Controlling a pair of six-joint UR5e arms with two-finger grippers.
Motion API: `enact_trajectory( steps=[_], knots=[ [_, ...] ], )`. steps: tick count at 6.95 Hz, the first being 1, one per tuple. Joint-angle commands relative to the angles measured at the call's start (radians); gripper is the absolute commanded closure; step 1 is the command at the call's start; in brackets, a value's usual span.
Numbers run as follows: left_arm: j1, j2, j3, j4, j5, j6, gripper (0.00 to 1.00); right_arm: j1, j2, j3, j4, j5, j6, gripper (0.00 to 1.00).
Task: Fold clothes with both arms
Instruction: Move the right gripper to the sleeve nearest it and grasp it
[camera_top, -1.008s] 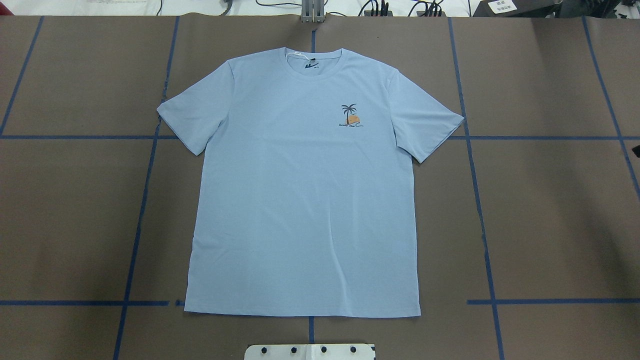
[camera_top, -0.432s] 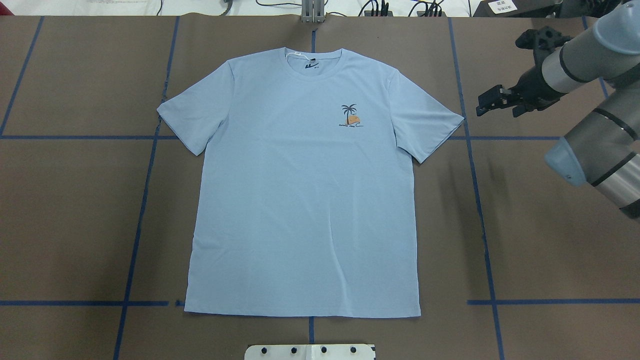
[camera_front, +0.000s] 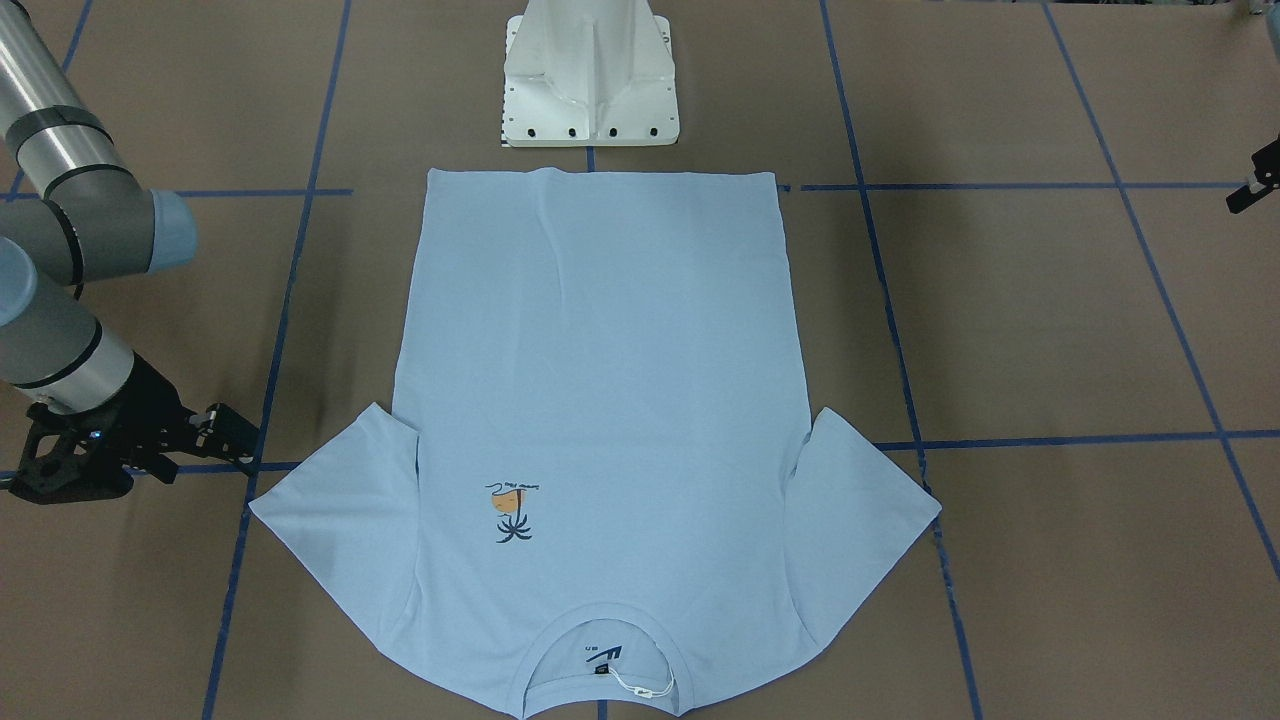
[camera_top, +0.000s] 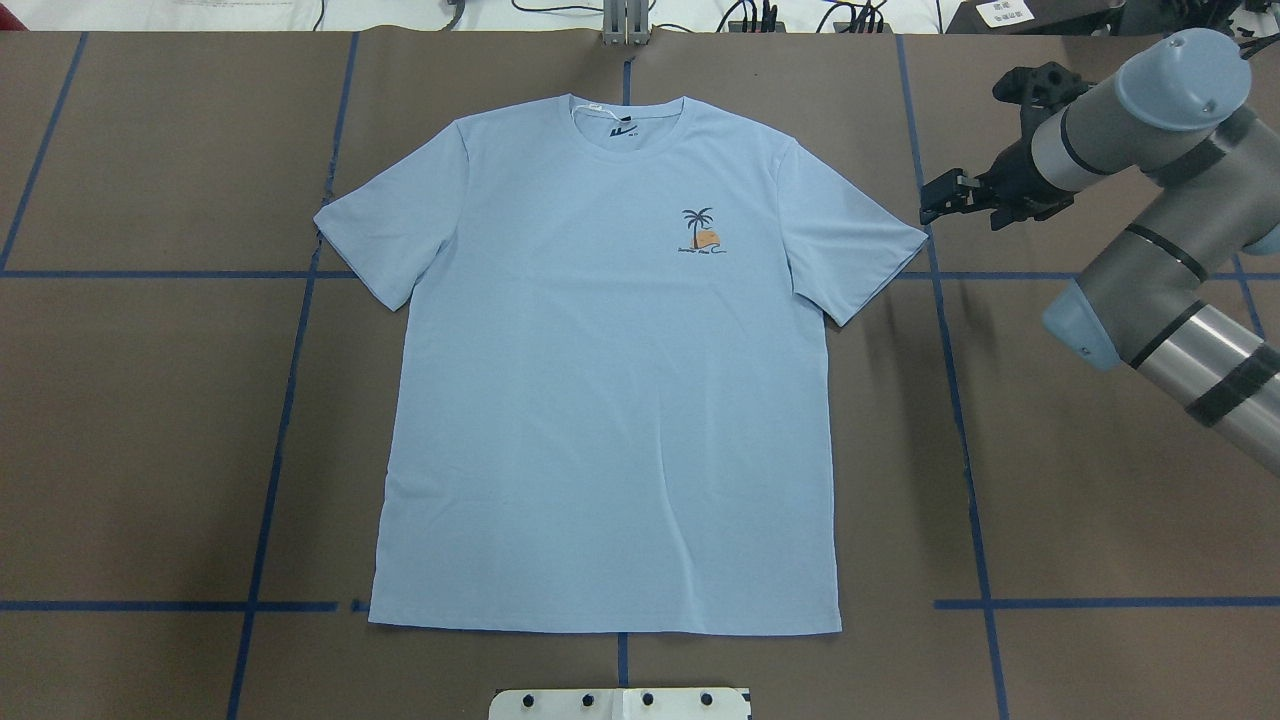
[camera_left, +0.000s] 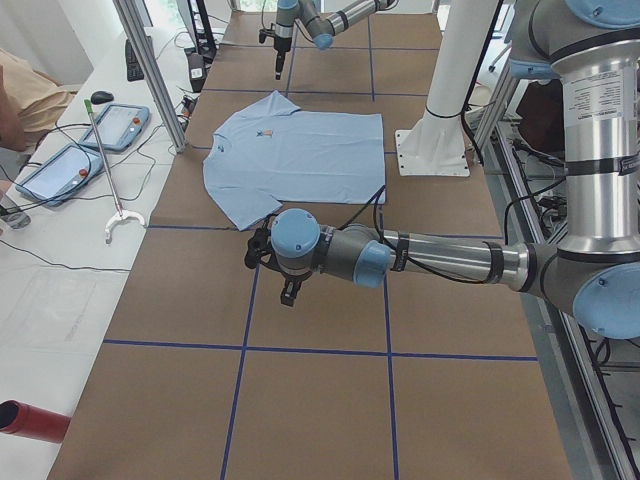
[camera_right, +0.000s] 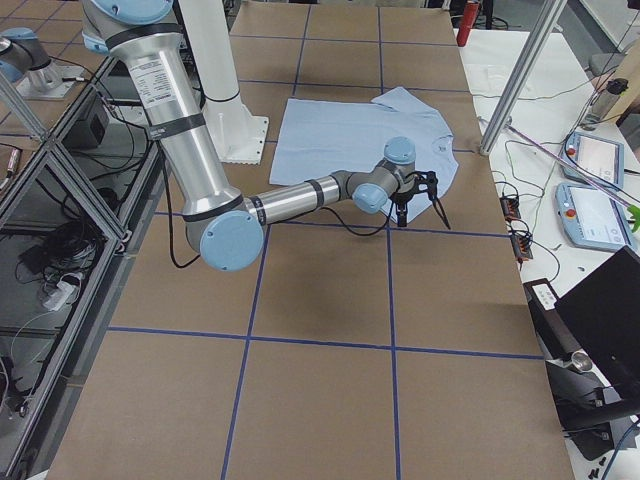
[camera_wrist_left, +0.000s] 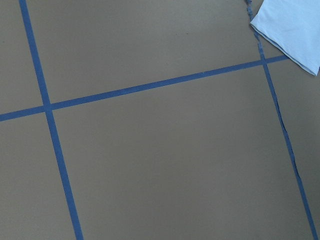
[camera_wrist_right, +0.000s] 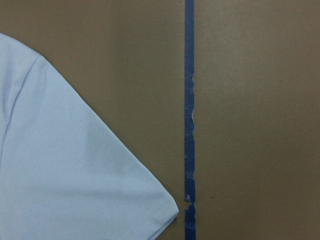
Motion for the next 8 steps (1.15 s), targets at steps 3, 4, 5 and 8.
enact_trajectory(
  steps=[3,4,5,8],
  knots=[
    [0.0,0.0,0.003,-0.033,-0.002,-0.001,0.0,-0.039,0.052,-0.105,0.005,-0.034,0.015,0.07],
    [0.0,0.0,0.002,-0.033,-0.002,-0.001,0.0,-0.048,0.058,-0.121,0.005,-0.034,0.015,0.13],
    [0.0,0.0,0.002,-0.033,-0.002,-0.001,0.0,-0.05,0.06,-0.126,0.005,-0.034,0.015,0.18],
    [-0.002,0.0,0.002,-0.033,-0.002,-0.001,0.0,-0.065,0.067,-0.134,0.004,-0.036,0.013,0.28]
  ],
)
